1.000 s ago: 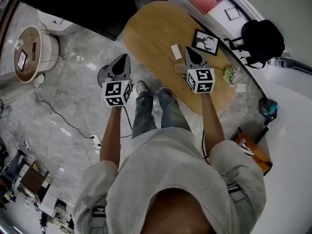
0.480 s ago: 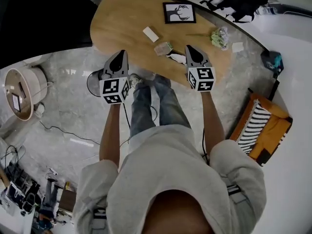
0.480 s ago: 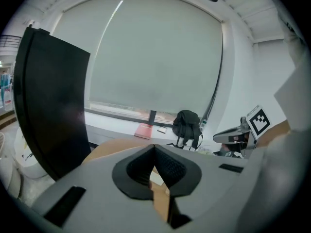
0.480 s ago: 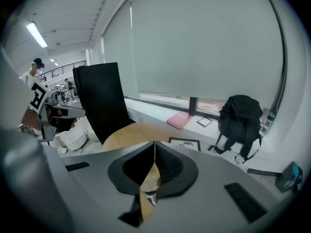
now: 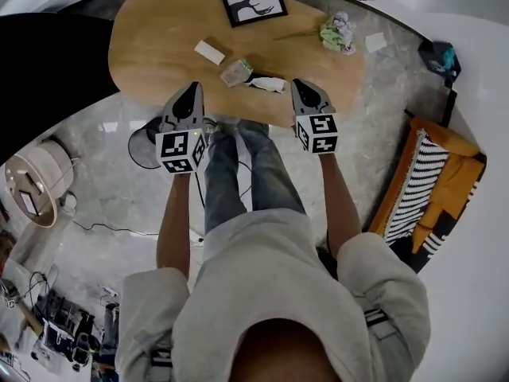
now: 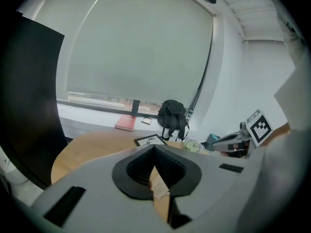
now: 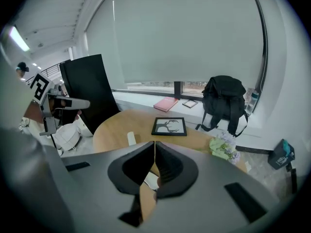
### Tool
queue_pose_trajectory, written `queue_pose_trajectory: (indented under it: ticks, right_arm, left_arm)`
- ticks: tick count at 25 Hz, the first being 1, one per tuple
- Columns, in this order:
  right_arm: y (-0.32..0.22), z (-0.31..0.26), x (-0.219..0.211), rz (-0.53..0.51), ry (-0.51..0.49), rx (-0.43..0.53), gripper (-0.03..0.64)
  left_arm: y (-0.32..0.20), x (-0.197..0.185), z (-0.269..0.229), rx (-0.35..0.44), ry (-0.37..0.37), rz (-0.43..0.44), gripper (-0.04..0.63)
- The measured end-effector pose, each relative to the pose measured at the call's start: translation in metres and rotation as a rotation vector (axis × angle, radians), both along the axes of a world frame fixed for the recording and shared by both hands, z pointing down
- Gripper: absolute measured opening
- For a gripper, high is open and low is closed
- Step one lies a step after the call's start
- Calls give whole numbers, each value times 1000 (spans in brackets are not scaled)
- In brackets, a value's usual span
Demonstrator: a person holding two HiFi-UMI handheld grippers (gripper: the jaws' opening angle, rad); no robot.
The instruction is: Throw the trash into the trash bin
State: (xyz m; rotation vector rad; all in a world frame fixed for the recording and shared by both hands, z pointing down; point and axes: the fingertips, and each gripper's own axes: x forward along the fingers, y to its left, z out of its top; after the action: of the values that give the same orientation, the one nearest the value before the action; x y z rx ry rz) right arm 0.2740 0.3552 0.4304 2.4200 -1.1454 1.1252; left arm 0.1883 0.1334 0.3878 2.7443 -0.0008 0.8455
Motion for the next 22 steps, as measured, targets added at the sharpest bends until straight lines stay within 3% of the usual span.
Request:
queue_pose_trajectory:
  ticks: [6, 13, 15, 20, 22]
  right_arm:
    - [8, 53, -24, -40, -80, -63, 31]
    - [14, 115, -59, -168, -154, -178, 31]
    - [14, 132, -68, -261, -141, -246, 31]
    - [17, 167, -83, -632, 30, -488, 31]
    - [21, 180, -88, -733, 74, -560, 32]
  left_arm:
    - [15, -5, 31, -32, -34, 5, 18]
    - [28, -15, 62, -66, -56, 3, 18]
    - [31, -15, 69, -71, -58, 10, 18]
    - [34, -14, 80, -82, -62, 8, 18]
    - [35, -16, 82, -85, -64, 6, 18]
